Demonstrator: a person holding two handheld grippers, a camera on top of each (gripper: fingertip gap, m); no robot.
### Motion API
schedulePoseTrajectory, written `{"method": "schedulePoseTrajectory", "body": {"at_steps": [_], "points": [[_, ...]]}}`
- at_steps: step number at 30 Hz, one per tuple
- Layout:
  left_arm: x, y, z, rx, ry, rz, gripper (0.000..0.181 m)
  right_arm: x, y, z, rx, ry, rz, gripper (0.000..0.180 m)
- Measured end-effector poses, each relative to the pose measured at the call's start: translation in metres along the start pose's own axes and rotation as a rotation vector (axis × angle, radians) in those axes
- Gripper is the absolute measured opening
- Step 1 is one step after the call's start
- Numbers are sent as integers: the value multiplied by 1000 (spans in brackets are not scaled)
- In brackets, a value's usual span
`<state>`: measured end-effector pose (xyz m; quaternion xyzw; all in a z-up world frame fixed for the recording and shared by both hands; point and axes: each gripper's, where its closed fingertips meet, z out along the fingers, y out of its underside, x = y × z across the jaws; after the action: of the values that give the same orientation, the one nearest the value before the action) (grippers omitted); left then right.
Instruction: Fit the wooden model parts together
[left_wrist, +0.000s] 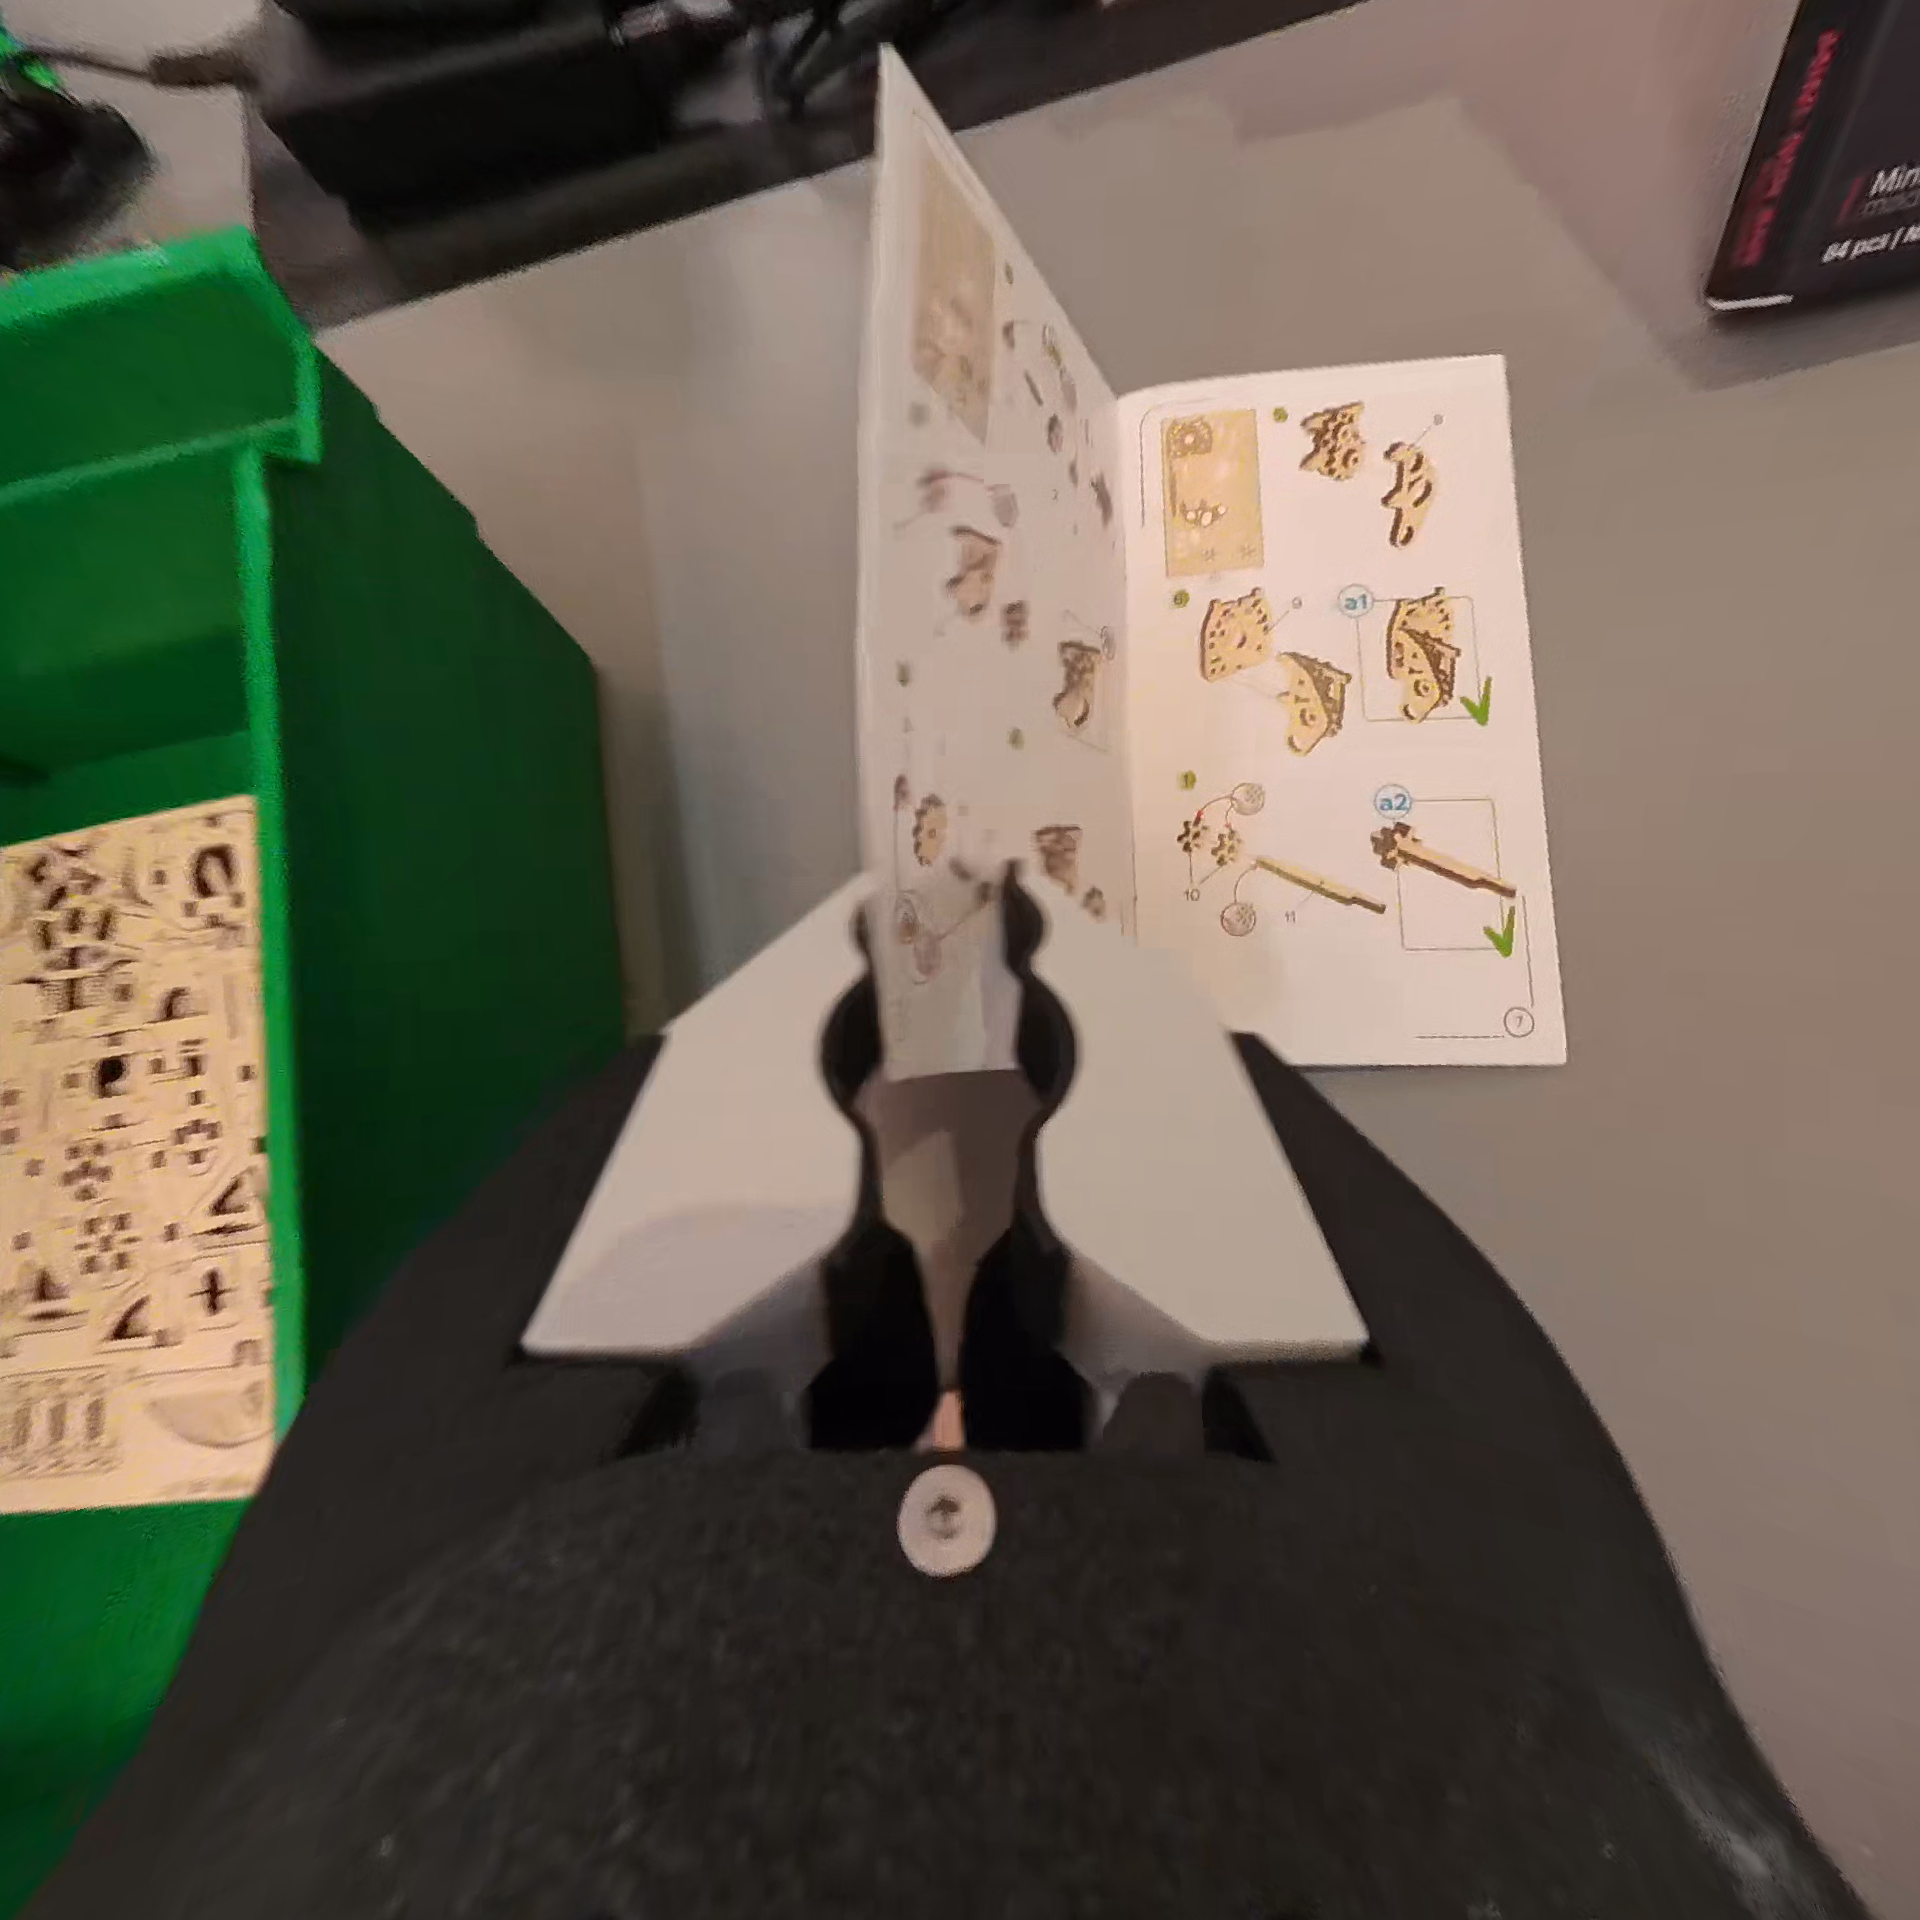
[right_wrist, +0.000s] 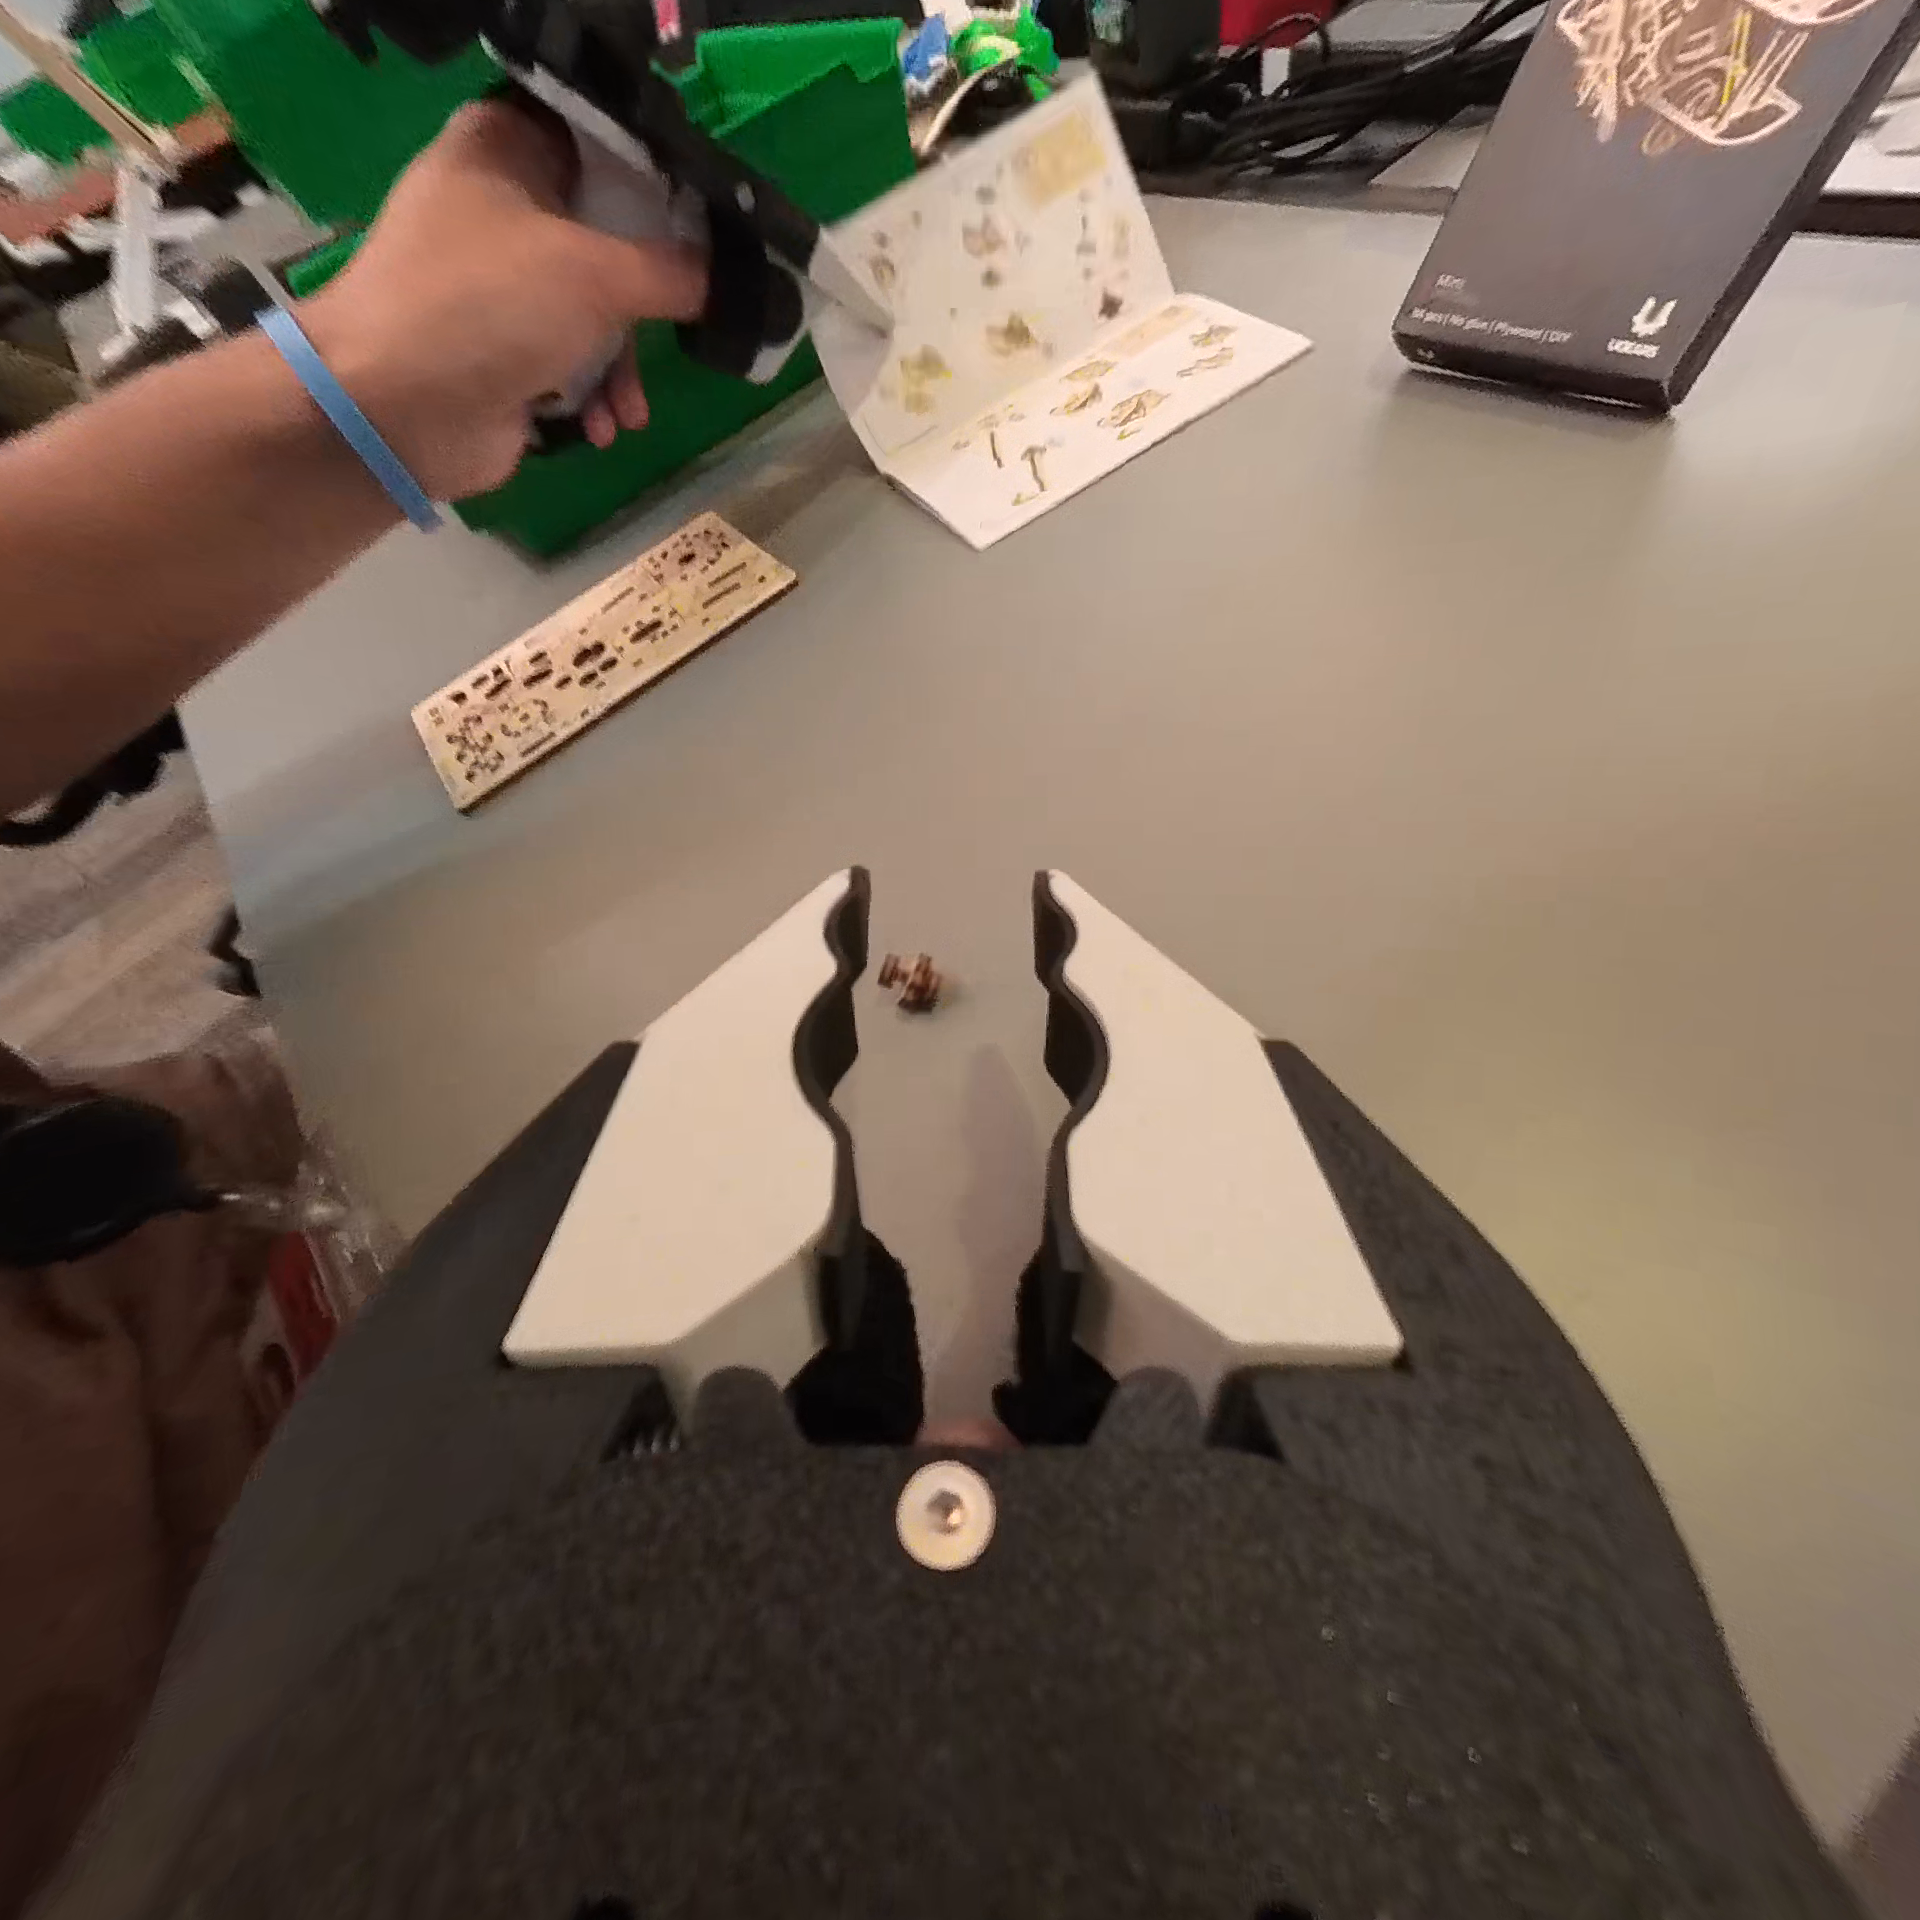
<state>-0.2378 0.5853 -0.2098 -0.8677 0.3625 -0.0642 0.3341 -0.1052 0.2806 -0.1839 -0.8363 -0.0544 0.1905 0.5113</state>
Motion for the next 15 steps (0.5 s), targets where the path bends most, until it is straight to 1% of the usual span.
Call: {"method": "schedulePoseTrajectory", "body": {"at_steps": [1, 3, 6, 8, 10, 12, 14, 15], "points": [[2, 2, 2, -11, 28, -23, 0, 2, -3, 0, 9, -15, 7, 31], [10, 5, -1, -14, 115, -91, 0, 8, -9, 1, 11, -19, -14, 31], [39, 9, -20, 2, 335, -240, 0, 13, -16, 9, -2, -30, -58, 31], [61, 14, -36, 20, 471, -328, 0, 22, -20, 18, -3, -16, -37, 31], [87, 17, -52, 52, 613, -402, 0, 26, -22, 30, -17, -44, 33, 32], [112, 15, -71, 123, 734, -415, 0, 31, -22, 42, -44, -87, 140, 35], [129, 9, -89, 226, 797, -345, 0, 31, -25, 51, -64, -177, 261, 45], [136, 6, -98, 278, 828, -295, 0, 32, -27, 54, -59, -218, 328, 46]]}}
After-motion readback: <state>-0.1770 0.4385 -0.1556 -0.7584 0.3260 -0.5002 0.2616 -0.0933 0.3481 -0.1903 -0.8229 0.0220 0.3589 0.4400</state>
